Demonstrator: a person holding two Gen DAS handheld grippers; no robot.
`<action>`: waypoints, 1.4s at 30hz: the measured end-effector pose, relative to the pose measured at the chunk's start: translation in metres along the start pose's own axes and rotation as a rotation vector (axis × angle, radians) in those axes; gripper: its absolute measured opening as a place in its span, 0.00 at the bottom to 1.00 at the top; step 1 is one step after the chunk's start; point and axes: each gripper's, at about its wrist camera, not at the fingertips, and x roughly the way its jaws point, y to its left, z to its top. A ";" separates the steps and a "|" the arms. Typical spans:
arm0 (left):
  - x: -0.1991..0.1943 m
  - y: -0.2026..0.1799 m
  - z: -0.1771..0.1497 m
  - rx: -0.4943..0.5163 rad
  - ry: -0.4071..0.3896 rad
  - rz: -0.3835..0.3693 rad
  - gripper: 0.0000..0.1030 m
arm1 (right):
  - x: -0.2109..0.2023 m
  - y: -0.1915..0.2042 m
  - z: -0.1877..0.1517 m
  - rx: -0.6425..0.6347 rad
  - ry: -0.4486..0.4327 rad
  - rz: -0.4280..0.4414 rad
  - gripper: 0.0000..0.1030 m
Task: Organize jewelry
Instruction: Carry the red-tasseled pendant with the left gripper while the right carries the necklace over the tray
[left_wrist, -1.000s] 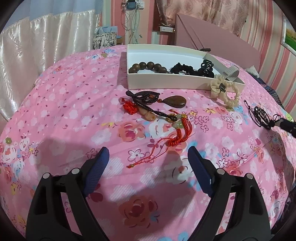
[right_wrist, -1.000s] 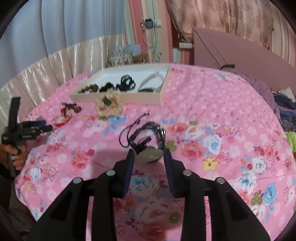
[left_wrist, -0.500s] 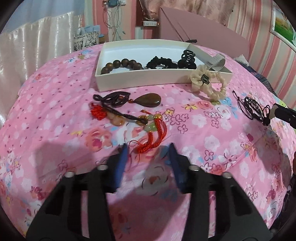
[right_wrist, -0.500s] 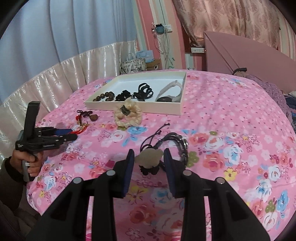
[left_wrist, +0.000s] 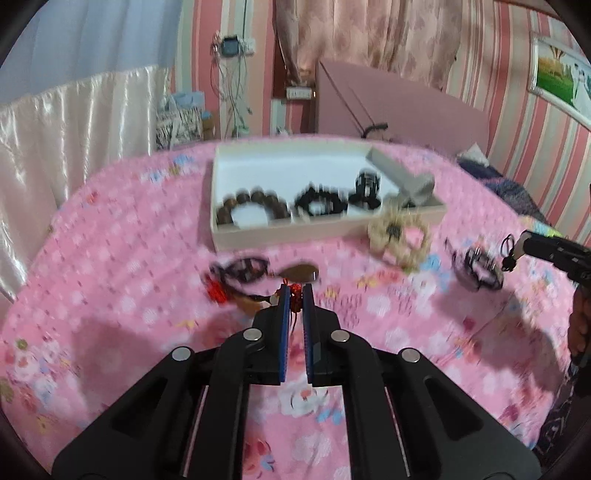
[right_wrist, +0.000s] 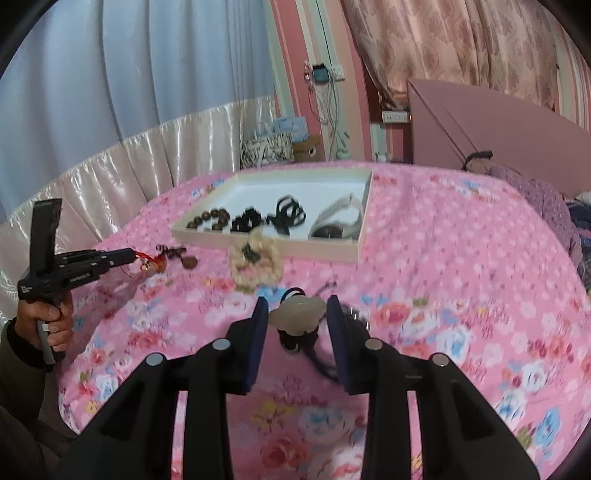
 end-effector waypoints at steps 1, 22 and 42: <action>-0.005 0.000 0.006 0.001 -0.015 0.000 0.04 | -0.001 0.001 0.006 -0.007 -0.011 -0.002 0.32; 0.090 -0.002 0.128 -0.031 -0.022 -0.010 0.04 | 0.118 0.033 0.127 -0.052 -0.011 0.072 0.32; 0.158 -0.028 0.068 0.021 0.109 -0.037 0.05 | 0.179 0.029 0.079 -0.055 0.134 -0.009 0.32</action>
